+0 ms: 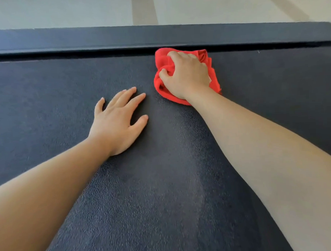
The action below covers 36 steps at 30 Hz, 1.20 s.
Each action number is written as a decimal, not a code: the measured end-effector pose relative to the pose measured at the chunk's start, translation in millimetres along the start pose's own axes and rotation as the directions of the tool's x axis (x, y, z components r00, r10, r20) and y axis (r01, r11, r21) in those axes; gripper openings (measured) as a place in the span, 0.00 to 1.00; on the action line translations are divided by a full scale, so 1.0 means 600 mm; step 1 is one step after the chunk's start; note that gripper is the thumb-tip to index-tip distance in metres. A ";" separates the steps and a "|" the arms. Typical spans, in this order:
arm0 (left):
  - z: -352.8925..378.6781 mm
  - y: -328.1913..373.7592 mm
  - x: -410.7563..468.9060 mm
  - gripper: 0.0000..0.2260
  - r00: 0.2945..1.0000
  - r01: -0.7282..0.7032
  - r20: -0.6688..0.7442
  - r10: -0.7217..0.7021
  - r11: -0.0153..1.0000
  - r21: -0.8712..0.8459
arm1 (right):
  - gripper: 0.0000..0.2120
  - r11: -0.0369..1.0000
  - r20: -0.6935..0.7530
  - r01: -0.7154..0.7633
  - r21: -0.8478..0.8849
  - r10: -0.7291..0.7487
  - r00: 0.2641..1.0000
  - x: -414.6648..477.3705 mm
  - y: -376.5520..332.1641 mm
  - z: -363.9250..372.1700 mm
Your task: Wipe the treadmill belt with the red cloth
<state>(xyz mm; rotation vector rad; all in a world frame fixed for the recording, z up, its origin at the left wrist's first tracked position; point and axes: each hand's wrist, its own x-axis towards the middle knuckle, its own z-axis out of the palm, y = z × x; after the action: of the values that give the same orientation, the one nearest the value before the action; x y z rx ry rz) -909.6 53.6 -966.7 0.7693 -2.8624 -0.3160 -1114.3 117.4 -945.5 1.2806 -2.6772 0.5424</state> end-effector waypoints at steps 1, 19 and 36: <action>0.000 0.000 0.000 0.25 1.000 0.000 -0.003 0.000 1.000 -0.004 | 0.22 1.000 -0.008 0.001 -0.006 -0.001 1.000 0.005 0.000 0.002; -0.023 0.020 -0.123 0.20 1.000 -0.013 -0.009 0.013 0.998 -0.069 | 0.21 0.988 0.016 0.153 0.015 -0.154 0.988 -0.408 -0.091 -0.092; -0.061 0.015 -0.336 0.22 0.999 0.030 0.035 -0.029 0.999 -0.037 | 0.23 0.972 0.075 0.233 0.042 -0.235 0.969 -0.466 -0.132 -0.106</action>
<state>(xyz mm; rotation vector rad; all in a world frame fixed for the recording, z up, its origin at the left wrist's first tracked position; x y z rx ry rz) -733.7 158.1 -949.4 0.8076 -2.8704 -0.3888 -878.6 298.6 -939.0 1.6322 -2.5363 0.5162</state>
